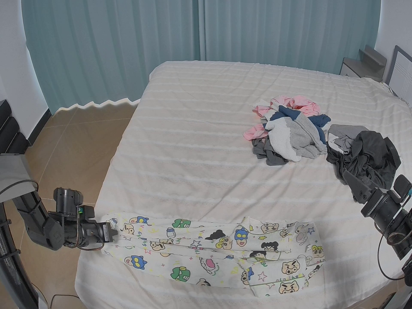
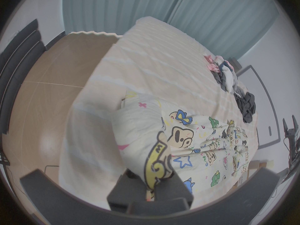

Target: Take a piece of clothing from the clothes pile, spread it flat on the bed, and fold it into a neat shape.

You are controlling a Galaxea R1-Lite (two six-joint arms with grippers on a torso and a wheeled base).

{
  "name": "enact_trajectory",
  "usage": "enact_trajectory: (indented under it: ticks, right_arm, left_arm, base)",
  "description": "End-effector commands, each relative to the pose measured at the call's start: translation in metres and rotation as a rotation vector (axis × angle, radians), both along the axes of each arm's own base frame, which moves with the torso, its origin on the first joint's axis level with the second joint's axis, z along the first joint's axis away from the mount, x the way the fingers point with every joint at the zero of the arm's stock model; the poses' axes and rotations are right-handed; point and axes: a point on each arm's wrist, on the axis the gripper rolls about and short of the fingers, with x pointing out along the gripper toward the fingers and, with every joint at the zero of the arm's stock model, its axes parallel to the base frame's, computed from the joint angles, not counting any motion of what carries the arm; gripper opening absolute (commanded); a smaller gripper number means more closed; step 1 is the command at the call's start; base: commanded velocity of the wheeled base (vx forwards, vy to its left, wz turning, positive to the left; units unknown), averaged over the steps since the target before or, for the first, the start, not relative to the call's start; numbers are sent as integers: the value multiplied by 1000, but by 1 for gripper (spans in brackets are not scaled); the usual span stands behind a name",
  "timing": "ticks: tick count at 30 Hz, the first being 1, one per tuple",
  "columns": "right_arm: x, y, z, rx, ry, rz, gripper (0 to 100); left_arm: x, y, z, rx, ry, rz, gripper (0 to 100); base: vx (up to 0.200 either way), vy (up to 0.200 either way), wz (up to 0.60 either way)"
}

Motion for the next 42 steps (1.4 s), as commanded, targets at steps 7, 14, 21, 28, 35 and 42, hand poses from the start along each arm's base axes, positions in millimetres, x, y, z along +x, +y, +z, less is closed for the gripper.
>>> enact_trajectory:
  ticks: [7, 14, 21, 28, 35, 42]
  right_arm:
    - [-2, -1, -4, -6, 18, 0, 100]
    - [-3, -1, -4, -4, 17, -2, 100]
    - [-5, -2, -1, 6, 2, -5, 100]
    - [-6, -3, 0, 10, -6, -3, 100]
    - [-6, -3, 0, 14, -4, -1, 100]
    - [-6, -3, 0, 37, -1, 4, 100]
  left_arm:
    - [-4, 75, 10, -30, -74, 161, 0]
    - [-6, 125, 18, -64, -136, 273, 0]
    - [-11, 168, 39, -97, -183, 356, 0]
    - [-16, 179, 62, -119, -171, 382, 0]
    - [-17, 136, 84, -86, -198, 290, 0]
    - [-26, 69, 109, -3, -238, 177, 0]
  base:
    - [0, 0, 0]
    - [0, 0, 0]
    - [0, 0, 0]
    - [0, 0, 0]
    - [0, 0, 0]
    - [0, 0, 0]
